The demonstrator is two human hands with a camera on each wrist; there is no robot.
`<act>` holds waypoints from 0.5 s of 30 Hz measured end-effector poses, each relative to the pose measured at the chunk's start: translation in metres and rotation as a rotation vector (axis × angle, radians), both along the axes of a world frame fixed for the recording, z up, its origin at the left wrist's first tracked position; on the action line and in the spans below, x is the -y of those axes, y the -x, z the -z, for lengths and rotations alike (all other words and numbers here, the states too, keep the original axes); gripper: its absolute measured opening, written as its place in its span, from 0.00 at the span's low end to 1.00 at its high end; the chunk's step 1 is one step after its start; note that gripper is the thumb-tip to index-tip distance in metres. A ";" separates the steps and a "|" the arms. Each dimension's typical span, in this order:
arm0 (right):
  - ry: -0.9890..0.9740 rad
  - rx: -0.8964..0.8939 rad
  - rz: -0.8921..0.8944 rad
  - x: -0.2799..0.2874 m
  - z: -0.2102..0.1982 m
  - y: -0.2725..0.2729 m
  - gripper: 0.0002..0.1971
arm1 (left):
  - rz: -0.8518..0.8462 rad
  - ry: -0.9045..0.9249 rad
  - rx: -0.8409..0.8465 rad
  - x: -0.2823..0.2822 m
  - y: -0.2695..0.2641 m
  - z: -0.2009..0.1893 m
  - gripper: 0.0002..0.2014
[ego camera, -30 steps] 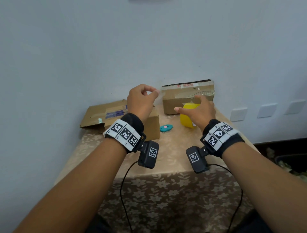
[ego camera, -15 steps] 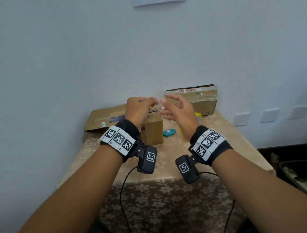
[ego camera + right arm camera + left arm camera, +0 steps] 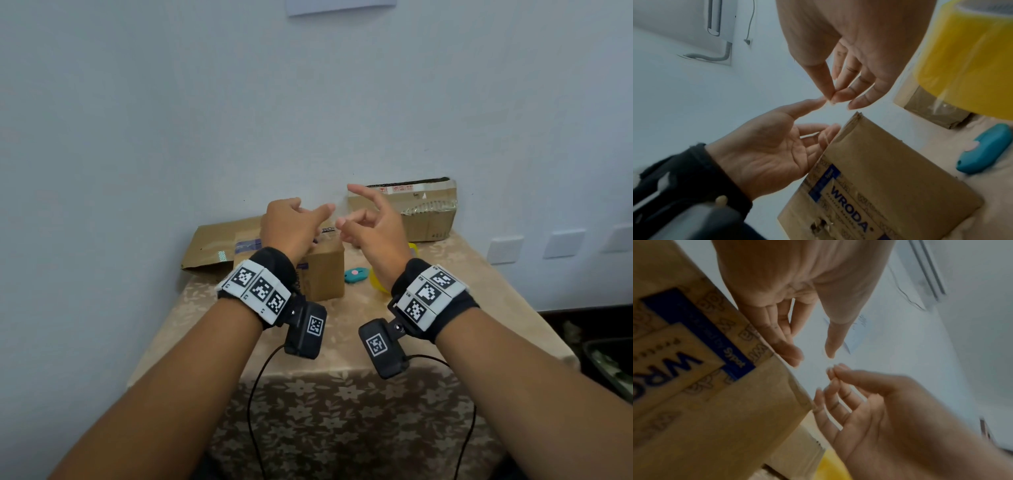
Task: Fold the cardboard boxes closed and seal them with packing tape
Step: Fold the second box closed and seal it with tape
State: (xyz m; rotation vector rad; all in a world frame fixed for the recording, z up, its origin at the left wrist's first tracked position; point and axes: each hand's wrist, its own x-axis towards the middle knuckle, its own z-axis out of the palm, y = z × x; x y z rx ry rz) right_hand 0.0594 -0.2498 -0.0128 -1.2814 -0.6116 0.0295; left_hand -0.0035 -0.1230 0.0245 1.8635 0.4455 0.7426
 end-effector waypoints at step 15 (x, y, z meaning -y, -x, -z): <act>0.054 -0.204 0.076 -0.003 -0.006 -0.010 0.31 | 0.004 -0.011 0.160 0.001 -0.009 -0.003 0.15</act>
